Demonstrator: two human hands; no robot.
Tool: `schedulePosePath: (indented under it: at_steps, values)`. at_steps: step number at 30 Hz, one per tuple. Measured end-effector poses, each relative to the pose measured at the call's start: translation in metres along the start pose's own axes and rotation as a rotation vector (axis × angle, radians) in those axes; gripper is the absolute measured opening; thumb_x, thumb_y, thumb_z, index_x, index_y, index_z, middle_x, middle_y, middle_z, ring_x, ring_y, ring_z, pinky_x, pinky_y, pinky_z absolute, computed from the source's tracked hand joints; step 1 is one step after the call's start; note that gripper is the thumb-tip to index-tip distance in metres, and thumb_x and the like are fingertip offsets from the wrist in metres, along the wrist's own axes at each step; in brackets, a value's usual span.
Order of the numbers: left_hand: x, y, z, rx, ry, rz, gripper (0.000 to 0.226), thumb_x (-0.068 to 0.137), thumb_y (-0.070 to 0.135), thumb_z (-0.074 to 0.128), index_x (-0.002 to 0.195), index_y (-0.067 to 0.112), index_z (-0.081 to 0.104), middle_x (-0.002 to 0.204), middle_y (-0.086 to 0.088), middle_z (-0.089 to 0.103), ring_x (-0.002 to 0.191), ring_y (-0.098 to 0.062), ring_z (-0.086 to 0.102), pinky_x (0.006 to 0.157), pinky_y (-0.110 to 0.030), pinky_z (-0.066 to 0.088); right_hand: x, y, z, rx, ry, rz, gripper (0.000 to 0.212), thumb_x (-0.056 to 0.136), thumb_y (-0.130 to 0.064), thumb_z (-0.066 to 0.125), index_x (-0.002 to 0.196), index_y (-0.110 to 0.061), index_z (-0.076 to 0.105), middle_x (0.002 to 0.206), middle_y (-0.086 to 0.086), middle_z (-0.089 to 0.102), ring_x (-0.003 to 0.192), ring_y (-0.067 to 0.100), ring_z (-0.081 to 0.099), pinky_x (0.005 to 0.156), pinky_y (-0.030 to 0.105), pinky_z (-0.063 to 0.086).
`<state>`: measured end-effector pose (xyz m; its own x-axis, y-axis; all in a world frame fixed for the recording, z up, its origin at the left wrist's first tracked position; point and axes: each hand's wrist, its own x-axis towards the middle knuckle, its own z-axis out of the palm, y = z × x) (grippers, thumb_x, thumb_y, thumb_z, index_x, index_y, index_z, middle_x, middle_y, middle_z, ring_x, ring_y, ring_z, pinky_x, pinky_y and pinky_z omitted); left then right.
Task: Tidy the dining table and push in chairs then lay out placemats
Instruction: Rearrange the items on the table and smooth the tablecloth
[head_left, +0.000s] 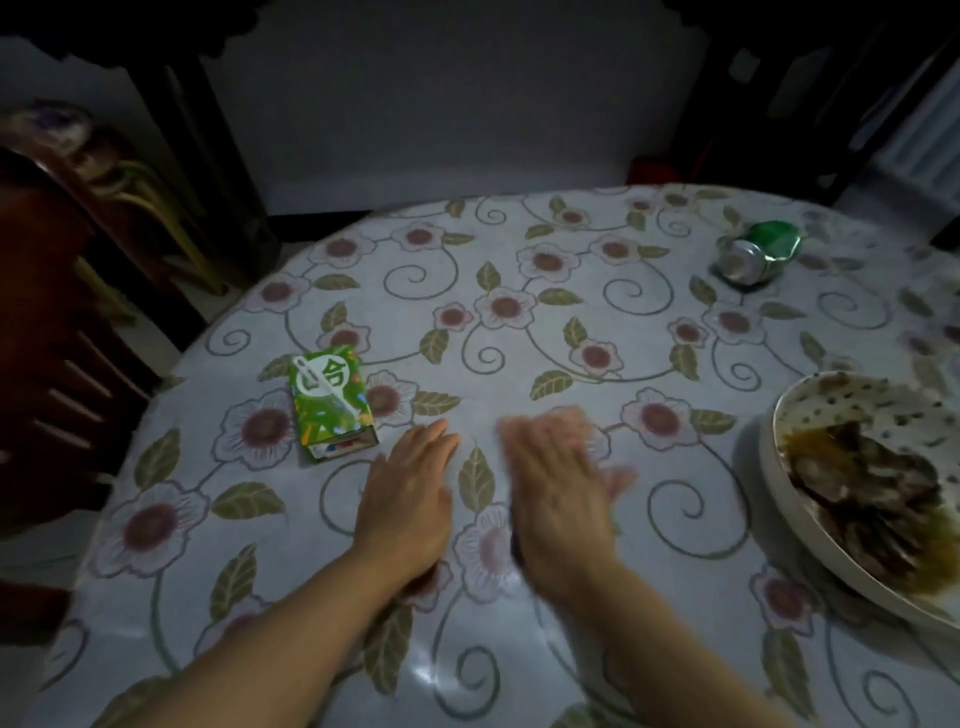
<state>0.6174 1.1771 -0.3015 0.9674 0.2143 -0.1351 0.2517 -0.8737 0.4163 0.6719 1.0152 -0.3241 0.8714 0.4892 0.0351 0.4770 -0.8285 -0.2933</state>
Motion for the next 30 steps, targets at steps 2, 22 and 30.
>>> schedulePosePath:
  at_steps: [2,22,30]
  values:
    - [0.001,-0.001,-0.002,0.0,0.037,-0.009,0.056,0.095,0.013,0.038,0.148,0.022,0.02,0.158,0.007,0.012,0.145,-0.011,0.009,0.118,-0.029,0.011,-0.008,-0.007,-0.004,0.009,-0.026,-0.233,0.059,0.088,-0.034,0.023,0.147,-0.026,0.03,0.153,-0.003,0.032,0.143,0.021,0.027,0.115,0.046,0.016]
    - [0.025,-0.059,-0.041,-0.487,0.404,-0.404,0.123,0.056,0.031,0.086,0.147,0.02,0.003,0.146,-0.007,0.038,0.13,-0.026,0.041,0.099,-0.039,0.043,0.093,-0.097,-0.041,0.279,-0.031,-0.023,0.059,0.089,-0.034,0.053,0.144,-0.023,0.034,0.155,-0.001,0.024,0.139,0.02,0.029,0.112,0.036,0.023]
    - [-0.011,-0.098,-0.05,-0.471,0.37,-0.405,0.103,0.057,0.027,0.084,0.141,0.018,0.026,0.13,0.001,0.053,0.118,-0.02,0.052,0.097,-0.031,0.044,0.126,-0.197,-0.011,0.043,-0.318,0.098,0.094,0.076,-0.066,0.057,0.145,-0.019,0.016,0.136,0.016,0.038,0.126,0.035,0.037,0.096,0.046,0.037]
